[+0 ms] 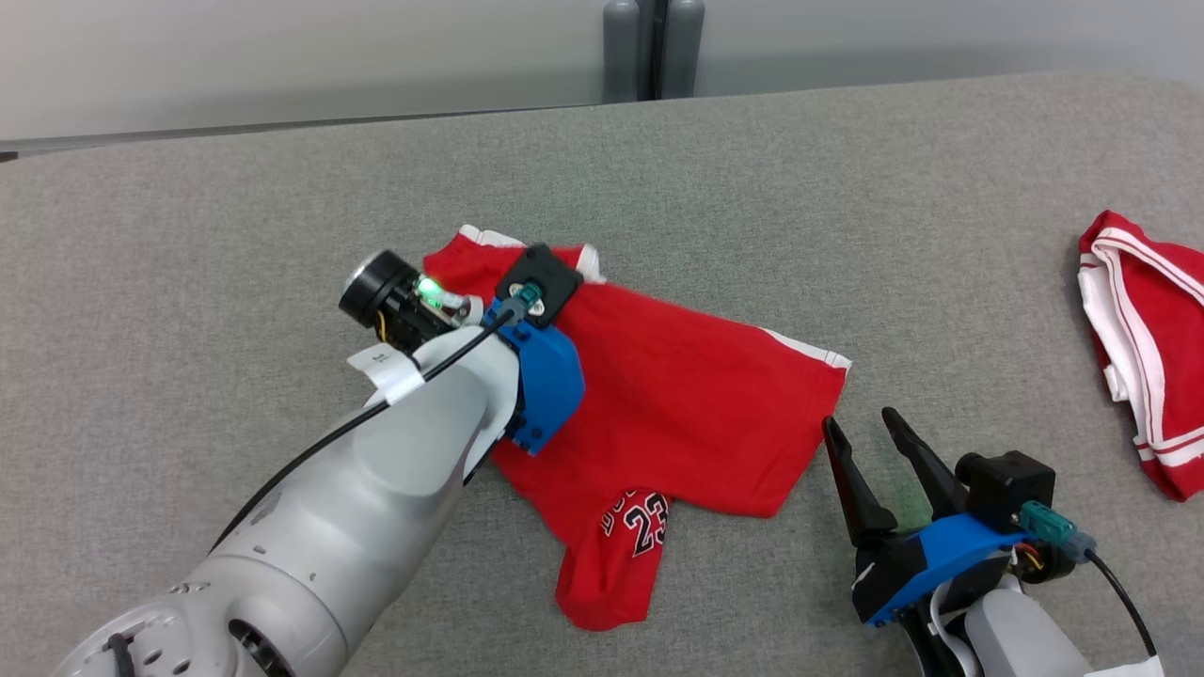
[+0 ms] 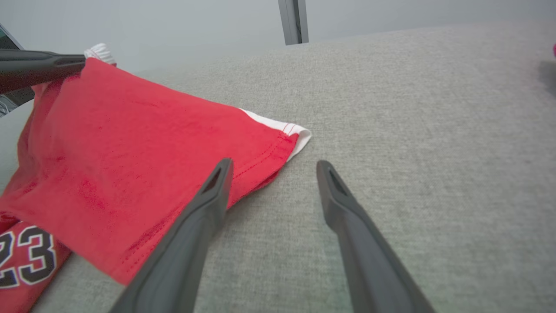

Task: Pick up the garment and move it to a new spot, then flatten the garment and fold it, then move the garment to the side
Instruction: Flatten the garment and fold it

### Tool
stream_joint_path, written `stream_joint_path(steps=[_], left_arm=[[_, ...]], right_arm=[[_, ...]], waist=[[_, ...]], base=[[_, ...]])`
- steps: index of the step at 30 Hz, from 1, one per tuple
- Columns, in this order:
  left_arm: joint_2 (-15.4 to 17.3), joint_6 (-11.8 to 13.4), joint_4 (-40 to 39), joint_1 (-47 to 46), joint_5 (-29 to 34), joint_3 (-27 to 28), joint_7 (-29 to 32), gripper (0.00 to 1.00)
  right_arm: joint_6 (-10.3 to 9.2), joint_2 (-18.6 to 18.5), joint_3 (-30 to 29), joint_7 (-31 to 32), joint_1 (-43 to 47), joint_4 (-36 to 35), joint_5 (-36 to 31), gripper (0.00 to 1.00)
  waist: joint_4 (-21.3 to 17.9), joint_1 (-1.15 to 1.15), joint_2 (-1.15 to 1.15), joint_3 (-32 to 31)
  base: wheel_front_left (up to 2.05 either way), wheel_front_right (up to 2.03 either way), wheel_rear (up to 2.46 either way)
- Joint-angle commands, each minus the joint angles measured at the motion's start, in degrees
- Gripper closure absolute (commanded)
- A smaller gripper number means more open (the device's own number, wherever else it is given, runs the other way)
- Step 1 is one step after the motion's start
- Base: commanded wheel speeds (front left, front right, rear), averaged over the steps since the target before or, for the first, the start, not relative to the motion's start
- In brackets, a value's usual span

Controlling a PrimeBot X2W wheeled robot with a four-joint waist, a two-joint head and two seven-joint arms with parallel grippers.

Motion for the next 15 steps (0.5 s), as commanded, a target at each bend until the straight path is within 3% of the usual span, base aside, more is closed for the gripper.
stream_joint_path(steps=[1,5,7,12,15], left_arm=[[-0.24,2.26,-0.95,-2.05,-0.90,1.83,-5.44,1.00],[-0.66,6.80,-4.48,-3.46,-2.60,6.36,-10.80,1.00],[-0.90,10.15,-10.60,-4.21,-2.32,11.16,-11.16,1.00],[2.07,17.27,-28.11,6.91,2.71,27.42,-11.06,1.00],[2.35,18.85,-36.13,16.47,6.93,36.93,-11.09,1.00]], right_arm=[[0.00,0.18,-0.34,-0.01,0.76,0.06,0.10,0.00],[0.00,0.43,-0.85,-0.01,1.35,0.29,-0.05,0.00],[0.00,0.48,-1.36,-0.01,1.83,0.20,-0.11,0.00],[0.00,0.91,-2.92,-0.01,3.21,-0.21,-0.63,0.00],[0.00,1.23,-3.28,-0.01,4.03,-0.30,-0.96,0.00]], waist=[[0.29,0.00,0.00,-0.52],[1.06,0.00,0.00,-1.86],[1.64,0.00,0.00,-2.63],[3.53,0.00,0.00,-4.29],[4.72,0.00,0.00,-4.95]], base=[[0.00,0.00,0.00],[0.00,0.00,0.00],[0.00,0.00,0.00],[0.00,0.00,0.00],[0.00,0.00,0.00]])
